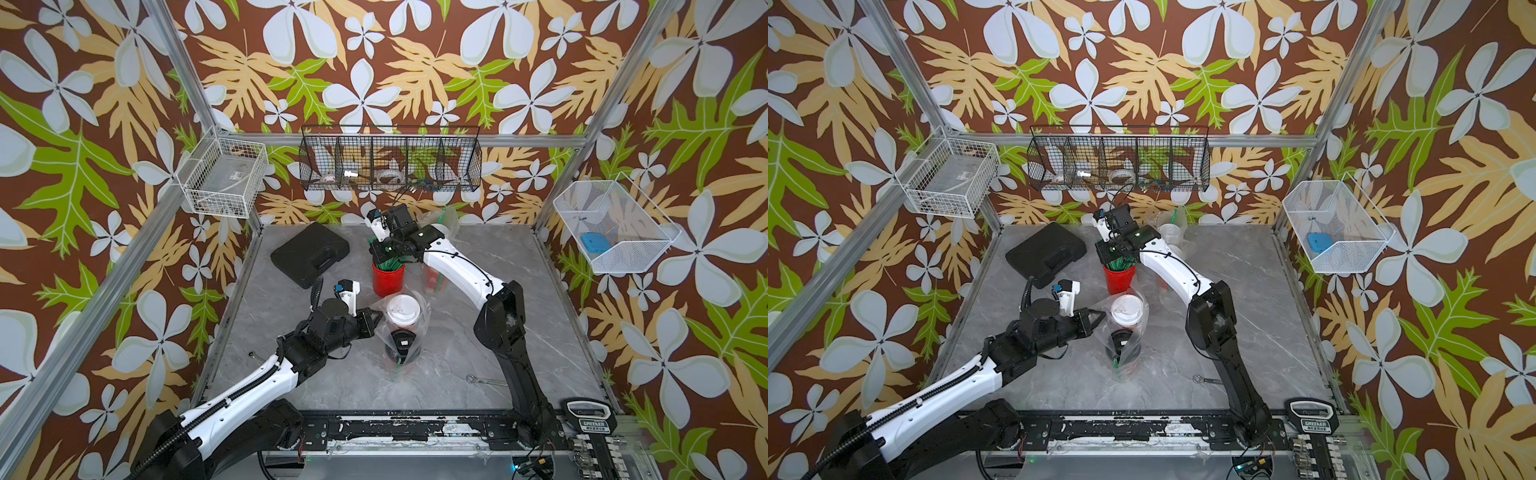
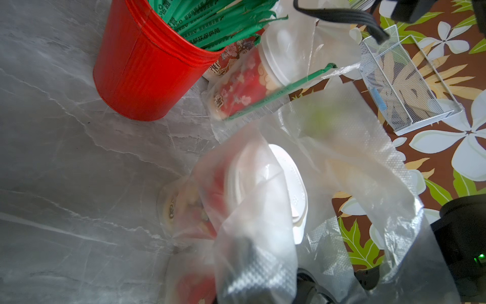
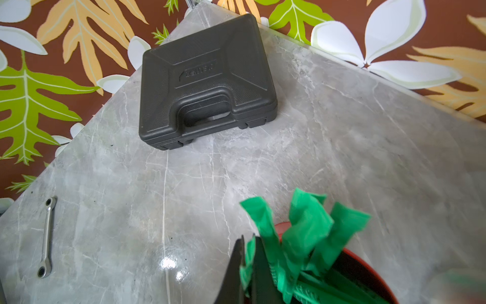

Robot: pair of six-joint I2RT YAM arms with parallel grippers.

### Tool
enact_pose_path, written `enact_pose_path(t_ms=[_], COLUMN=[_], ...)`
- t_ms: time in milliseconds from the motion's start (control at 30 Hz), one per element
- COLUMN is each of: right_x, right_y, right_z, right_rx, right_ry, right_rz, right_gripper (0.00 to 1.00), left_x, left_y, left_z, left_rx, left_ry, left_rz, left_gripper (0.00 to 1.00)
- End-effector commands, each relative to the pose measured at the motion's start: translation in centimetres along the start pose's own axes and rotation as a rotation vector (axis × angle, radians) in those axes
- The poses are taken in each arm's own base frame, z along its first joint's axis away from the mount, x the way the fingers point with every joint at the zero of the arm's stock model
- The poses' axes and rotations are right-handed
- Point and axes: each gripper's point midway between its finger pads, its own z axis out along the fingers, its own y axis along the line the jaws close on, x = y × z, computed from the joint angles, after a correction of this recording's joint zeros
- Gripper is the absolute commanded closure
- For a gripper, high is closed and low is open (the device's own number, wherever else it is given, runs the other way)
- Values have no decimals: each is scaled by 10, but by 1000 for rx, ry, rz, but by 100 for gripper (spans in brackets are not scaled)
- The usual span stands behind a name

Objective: Pack milk tea into plastic carrier bags
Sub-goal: Pick up the straw from the container.

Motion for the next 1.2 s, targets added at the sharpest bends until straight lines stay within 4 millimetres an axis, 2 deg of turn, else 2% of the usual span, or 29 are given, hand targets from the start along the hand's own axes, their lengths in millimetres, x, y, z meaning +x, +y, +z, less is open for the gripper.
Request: enact_pose_path(t_ms=[0,200,433,533,733,867,1000,1167], right_x=[-11,-29,-45,-51,-59,-51,-33,-4], right_y=[1,7,15,22,49,62,73,90], right_z=[-17,-48,-99,-128,-198,-238,-271,-295], right_rx=[32,65,99,92,40,34,-2,-103], right_ry=[-28,-81,-143,-180,-275,-314,-331,-336], right_rz=[-26,-66,-106,-113,-145,-165,-175,-161], right_gripper=[99,100,100,100,100,100,100,100], left_x=[-4,-4,-8,-9,-11,-12,-11,-12], left_y=[-3,-2,-4,-4,-6,-7,-6,1], left_z=[0,-1,-5,-6,-8,-8,-8,-10], left_rx=[5,5,7,6,10,7,-8,-56], left_ry=[-15,-18,-36,-44,-50,-48,-35,-39], left_rz=[7,9,9,-1,-14,-15,-14,-23], left_gripper=[100,100,100,100,100,100,100,100])
